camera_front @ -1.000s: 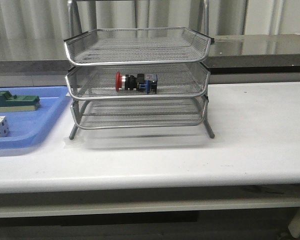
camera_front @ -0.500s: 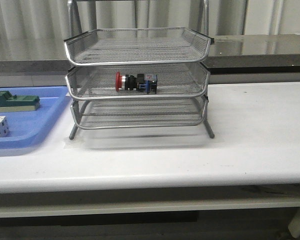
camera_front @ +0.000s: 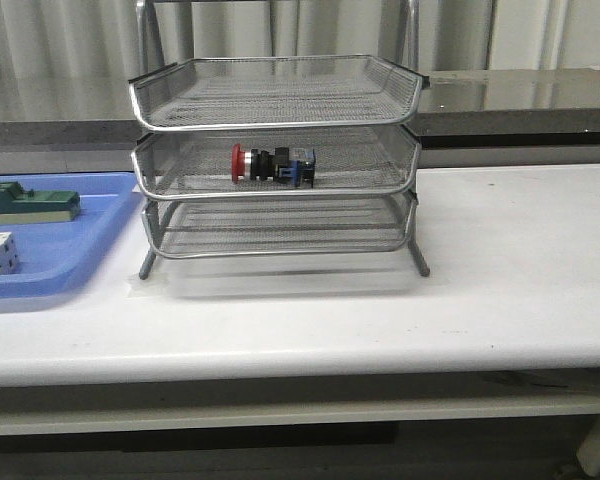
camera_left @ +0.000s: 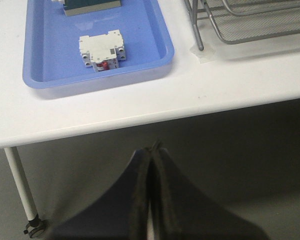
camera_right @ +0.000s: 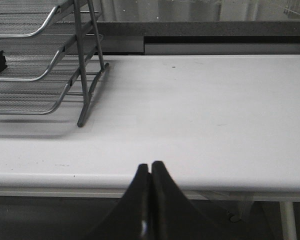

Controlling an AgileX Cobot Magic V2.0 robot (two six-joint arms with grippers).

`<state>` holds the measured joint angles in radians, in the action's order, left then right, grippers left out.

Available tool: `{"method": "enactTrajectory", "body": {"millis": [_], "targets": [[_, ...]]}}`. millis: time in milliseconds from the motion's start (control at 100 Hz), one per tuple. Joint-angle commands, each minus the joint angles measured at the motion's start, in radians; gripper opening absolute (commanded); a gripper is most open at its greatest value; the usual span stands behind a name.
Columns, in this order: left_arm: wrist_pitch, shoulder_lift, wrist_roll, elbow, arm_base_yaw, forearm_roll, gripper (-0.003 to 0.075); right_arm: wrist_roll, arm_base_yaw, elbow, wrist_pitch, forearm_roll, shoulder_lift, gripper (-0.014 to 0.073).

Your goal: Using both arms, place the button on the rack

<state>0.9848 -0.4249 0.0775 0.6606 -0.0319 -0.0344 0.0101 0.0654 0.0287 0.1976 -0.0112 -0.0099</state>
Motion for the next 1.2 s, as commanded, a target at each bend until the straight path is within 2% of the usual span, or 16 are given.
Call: {"method": "enactTrajectory", "body": {"millis": [0,1190], "targets": [[-0.061,-0.008,-0.011,0.025,0.002,-0.011,-0.0021,0.000,-0.007,-0.020,-0.082,0.011,-0.021,-0.0060],[-0.063,0.028,-0.011,0.024,0.002,0.020,-0.0021,0.000,-0.007,-0.020,-0.082,0.011,-0.021,-0.0060]]}}
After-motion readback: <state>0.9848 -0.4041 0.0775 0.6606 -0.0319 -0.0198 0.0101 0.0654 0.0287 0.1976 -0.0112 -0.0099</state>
